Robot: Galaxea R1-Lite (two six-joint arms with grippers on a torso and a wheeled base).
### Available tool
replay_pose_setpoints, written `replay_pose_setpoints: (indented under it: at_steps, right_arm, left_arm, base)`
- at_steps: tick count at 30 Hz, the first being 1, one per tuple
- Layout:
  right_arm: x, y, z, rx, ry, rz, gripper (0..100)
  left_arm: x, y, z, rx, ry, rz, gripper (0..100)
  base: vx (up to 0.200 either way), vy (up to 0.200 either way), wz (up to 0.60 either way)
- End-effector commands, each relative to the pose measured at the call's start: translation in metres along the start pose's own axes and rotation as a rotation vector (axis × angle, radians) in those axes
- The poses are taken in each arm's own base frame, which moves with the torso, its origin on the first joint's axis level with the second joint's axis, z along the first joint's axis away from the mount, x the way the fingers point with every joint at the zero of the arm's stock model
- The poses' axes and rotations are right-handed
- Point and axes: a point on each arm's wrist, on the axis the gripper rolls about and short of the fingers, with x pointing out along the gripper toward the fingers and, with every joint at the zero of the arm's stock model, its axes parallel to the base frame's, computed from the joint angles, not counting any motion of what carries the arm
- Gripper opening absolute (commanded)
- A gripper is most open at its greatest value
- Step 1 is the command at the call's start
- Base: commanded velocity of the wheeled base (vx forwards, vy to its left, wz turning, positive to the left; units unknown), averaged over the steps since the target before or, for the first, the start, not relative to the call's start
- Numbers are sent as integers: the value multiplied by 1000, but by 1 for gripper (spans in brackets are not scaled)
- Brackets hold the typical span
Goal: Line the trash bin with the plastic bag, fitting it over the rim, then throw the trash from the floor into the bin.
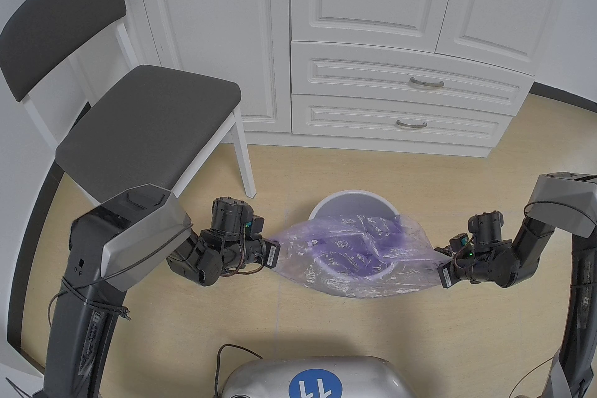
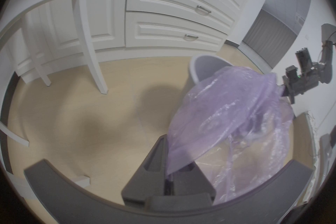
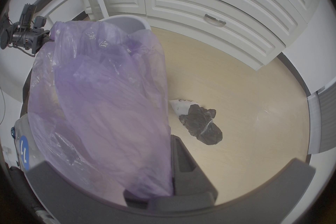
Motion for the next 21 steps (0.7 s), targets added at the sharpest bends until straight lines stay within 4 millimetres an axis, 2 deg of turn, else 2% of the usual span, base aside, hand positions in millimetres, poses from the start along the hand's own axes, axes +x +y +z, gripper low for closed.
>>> replay_pose_setpoints:
  at_steps: [1, 9, 15, 16, 18, 21]
  right_arm:
    - [20, 5, -2, 42, 3, 5, 0]
    - [39, 12, -1, 64, -24, -105, 0]
    - [35, 10, 2, 64, -54, -114, 0]
    - [35, 10, 2, 64, -54, -114, 100]
    - [31, 9, 5, 72, -67, -104, 100]
    - [10, -2, 12, 93, -116, -31, 100]
  left_arm:
    - [24, 1, -11, -5, 0, 60, 0]
    - [33, -1, -7, -12, -37, 108, 0]
    - [31, -2, -2, -36, -54, 107, 0]
    - [31, -2, -2, -36, -54, 107, 0]
    - [30, -3, -1, -36, -55, 105, 0]
    - [24, -7, 4, -60, -61, 91, 0]
  base:
    - [0, 0, 0]
    - [0, 0, 0]
    - [0, 0, 0]
    - [0, 0, 0]
    - [0, 0, 0]
    - [0, 0, 0]
